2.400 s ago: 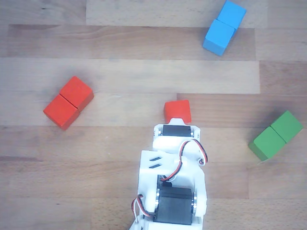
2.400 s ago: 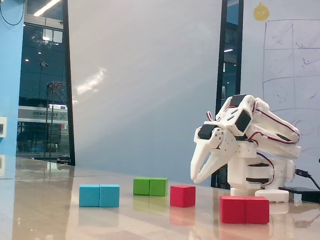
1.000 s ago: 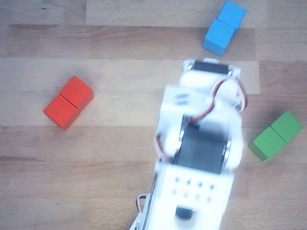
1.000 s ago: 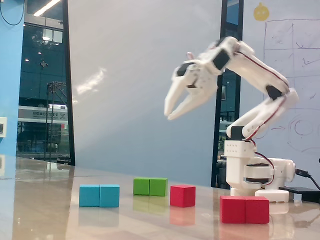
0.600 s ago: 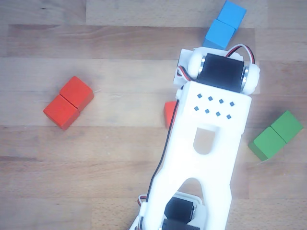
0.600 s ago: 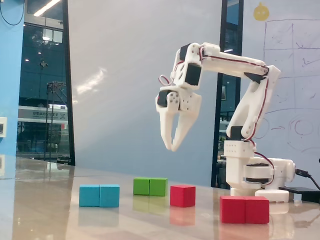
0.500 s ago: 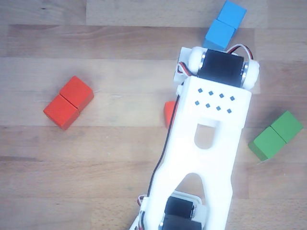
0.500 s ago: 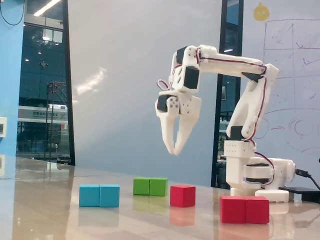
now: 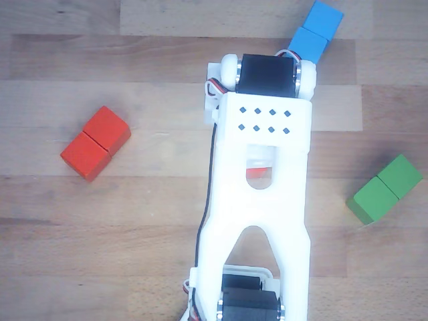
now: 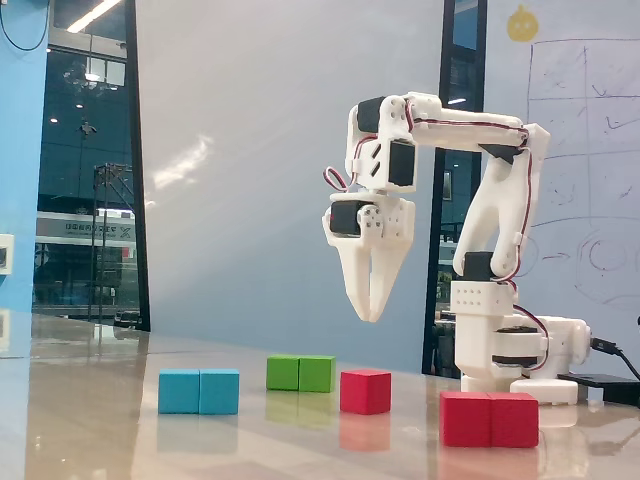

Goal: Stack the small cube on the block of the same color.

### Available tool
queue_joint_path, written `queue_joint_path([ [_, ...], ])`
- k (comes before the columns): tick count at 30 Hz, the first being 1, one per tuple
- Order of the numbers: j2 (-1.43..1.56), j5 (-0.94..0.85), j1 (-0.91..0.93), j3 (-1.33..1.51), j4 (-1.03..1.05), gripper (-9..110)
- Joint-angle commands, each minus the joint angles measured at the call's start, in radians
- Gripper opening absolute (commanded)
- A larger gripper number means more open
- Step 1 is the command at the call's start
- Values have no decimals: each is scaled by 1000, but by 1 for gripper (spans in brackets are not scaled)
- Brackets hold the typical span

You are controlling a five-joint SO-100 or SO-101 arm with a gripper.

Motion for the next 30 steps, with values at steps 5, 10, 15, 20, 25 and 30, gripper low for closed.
queue_joint_path([
  [5, 8, -91, -6, 8, -5, 0],
  [10, 18, -92, -8, 57, -12, 0],
  [15, 21, -100, -8, 69, -12, 0],
  [20, 21, -101, -9, 67, -11, 3],
  [25, 23, -103, -9, 67, -3, 14],
  [30, 23, -104, -9, 71, 2, 21],
])
